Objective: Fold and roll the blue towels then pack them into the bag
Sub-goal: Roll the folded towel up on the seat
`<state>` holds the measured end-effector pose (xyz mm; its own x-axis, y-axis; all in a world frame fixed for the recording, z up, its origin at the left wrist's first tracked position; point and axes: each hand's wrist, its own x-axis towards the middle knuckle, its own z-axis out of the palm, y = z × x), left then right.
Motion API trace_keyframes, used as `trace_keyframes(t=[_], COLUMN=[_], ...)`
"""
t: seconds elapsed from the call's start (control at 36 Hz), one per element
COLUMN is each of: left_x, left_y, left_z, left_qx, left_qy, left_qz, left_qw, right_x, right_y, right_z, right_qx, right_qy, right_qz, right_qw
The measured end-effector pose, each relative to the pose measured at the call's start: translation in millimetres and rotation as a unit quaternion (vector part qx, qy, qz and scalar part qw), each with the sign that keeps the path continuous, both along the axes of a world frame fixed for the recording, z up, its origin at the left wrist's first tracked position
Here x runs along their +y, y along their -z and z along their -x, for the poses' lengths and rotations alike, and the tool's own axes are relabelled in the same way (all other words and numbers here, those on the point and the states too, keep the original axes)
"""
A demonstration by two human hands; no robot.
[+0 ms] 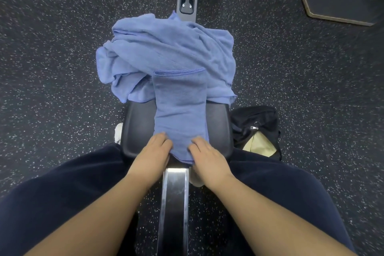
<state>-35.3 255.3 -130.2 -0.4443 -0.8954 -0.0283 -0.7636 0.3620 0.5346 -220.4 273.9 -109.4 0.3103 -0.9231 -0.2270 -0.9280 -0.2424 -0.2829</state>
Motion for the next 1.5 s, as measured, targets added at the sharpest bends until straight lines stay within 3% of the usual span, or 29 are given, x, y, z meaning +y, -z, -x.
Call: trace_keyframes(t=[0.17,0.28,0.36,0.5,0.69,0.78,0.89,1.03,1.14,1.5], left_x=[5,1,0,-2,-3,-4,-3,-6,-3,1], left_y=[-3,-7,-6,-6,-4,-4,-11,-19,-19,4], left_z=[4,-2,-7,-9,-4,-4,-1,0,4,3], left_qx=[-0.071,-0.076,-0.069,0.020,0.001,-0.034,-0.117,-0.129,-0.123,-0.107], left_qy=[-0.009,-0.015,-0.040,-0.155,-0.182,-0.168,-0.166,-0.083,-0.006,-0.041], left_qz=[0.037,0.062,0.020,-0.103,-0.105,-0.093,-0.061,0.019,0.041,0.078], left_qw=[0.997,0.995,0.997,0.982,0.978,0.981,0.977,0.988,0.992,0.990], right_x=[0,-3,-11,-12,-12,-11,-13,-15,-12,-8], right_y=[1,-2,-6,-1,-5,-7,-7,-4,0,4], right_z=[3,12,18,20,16,16,12,5,-3,3], right_qx=[0.041,-0.036,-0.037,-0.050,-0.019,-0.061,-0.048,0.000,-0.020,-0.081], right_qy=[-0.033,-0.007,-0.015,0.028,0.075,0.105,0.127,0.116,0.030,0.052], right_qz=[0.021,-0.011,-0.028,-0.056,-0.069,-0.055,-0.045,0.045,-0.002,0.014], right_qw=[0.998,0.999,0.999,0.997,0.995,0.991,0.990,0.992,0.999,0.995])
